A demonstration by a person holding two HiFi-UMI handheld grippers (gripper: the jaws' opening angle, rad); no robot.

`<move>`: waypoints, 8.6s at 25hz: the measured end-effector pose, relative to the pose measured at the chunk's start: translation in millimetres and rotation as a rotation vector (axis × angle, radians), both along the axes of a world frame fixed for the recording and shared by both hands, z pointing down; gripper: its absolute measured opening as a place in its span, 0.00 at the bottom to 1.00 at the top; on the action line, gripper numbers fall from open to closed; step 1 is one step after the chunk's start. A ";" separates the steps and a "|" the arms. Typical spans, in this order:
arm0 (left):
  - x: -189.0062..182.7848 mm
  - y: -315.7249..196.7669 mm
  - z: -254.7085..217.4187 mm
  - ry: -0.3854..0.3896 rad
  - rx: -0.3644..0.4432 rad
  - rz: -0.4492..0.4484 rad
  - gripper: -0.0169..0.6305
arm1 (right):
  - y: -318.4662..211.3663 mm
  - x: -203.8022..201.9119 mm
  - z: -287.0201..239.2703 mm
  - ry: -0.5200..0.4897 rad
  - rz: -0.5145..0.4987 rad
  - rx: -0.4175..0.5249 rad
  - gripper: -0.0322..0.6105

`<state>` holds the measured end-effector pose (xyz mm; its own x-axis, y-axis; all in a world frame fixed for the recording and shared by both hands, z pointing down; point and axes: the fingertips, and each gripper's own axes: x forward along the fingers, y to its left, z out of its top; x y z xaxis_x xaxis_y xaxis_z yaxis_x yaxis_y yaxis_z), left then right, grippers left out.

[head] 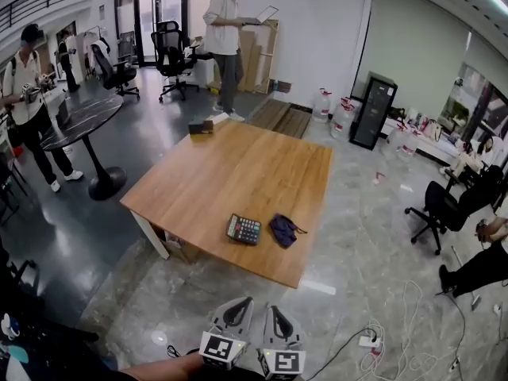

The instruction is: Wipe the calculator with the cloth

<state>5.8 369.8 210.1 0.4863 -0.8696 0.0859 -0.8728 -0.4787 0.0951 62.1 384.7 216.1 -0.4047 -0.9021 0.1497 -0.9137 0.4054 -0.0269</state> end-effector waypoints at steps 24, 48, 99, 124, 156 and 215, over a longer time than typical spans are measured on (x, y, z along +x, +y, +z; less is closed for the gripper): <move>-84.8 -352.6 62.4 0.030 -0.133 0.003 0.04 | -349.1 -50.3 52.3 0.002 0.126 -0.104 0.07; -100.3 -403.8 150.3 -0.091 -0.276 -0.076 0.04 | -407.6 -45.3 131.6 0.032 0.061 -0.257 0.07; -136.3 -411.7 297.7 0.206 -0.758 0.037 0.14 | -420.4 -61.6 302.0 0.088 -0.004 -0.577 0.08; -129.3 -444.4 268.9 0.395 -0.655 -0.024 0.10 | -457.8 9.3 300.1 0.371 0.023 -0.424 0.30; -100.9 -450.0 258.0 0.443 -0.646 -0.002 0.10 | -462.4 -96.8 229.2 -0.168 -0.152 -0.342 0.18; -91.5 -432.0 252.1 0.499 -0.650 -0.017 0.10 | -417.8 -110.2 214.5 -0.222 -0.189 -0.365 0.16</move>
<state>-85.7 -62.1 462.2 0.5875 -0.7284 0.3524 -0.6612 -0.1811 0.7280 -48.1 -33.1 430.6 -0.6146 -0.7142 0.3349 -0.7811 0.4917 -0.3848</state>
